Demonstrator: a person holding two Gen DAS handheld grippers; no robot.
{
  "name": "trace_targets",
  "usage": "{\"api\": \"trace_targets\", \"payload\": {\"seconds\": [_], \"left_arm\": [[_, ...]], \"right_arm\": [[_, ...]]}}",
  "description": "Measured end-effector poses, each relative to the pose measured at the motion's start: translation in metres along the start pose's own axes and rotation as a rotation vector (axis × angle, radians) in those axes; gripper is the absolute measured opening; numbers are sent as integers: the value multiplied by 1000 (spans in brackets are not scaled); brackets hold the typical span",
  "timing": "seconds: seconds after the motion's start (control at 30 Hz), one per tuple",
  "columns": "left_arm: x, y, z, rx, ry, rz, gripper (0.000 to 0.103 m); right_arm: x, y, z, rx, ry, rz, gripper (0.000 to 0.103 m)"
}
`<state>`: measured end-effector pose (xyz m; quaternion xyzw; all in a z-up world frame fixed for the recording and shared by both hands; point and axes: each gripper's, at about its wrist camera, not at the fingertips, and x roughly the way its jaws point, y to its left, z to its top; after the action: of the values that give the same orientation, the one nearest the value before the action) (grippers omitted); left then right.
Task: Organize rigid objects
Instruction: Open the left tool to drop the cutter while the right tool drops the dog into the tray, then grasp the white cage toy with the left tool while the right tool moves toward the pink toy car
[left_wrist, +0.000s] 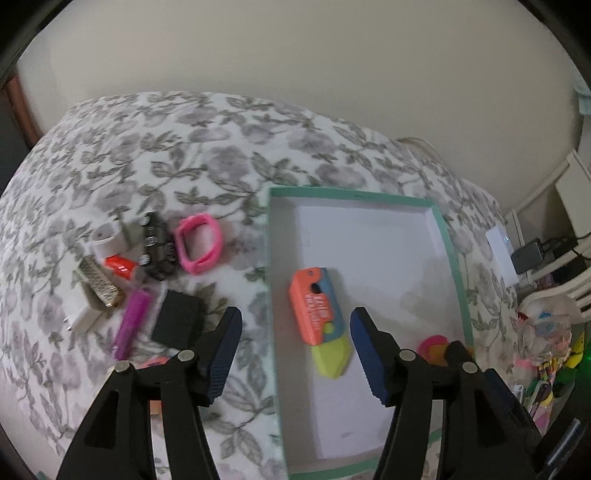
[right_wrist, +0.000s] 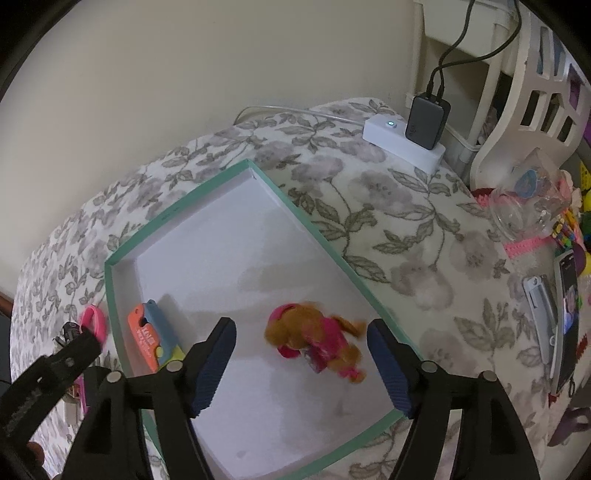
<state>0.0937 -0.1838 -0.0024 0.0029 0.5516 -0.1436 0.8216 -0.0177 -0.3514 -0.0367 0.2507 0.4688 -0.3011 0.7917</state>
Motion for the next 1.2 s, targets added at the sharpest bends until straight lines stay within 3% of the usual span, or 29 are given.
{"api": "trace_targets", "payload": {"seconds": [0.17,0.23,0.43,0.7,0.8,1.07,1.2], "left_arm": [[-6,23,-4,-56,-8,15,63],[-6,32,-7,-70,-9,31,69],[-2,54,-15,-104,-3,55,85],[2,71,-22,-133,-7,60,94],[-2,76,-22,-152,-36,54,103],[-23,81,-18,-139,-92,51,103],[-50,104,-9,-178,-126,46,103]], "right_arm": [[-5,-2,-2,-3,-4,-17,77],[-8,-2,-3,-9,-10,-21,79],[-16,2,-9,-34,-40,-50,103],[-18,11,-15,-78,-58,-73,103],[-21,15,-18,-94,-65,-71,103],[-35,50,-29,-177,-62,18,103],[-49,78,-35,-240,-87,74,103]]}}
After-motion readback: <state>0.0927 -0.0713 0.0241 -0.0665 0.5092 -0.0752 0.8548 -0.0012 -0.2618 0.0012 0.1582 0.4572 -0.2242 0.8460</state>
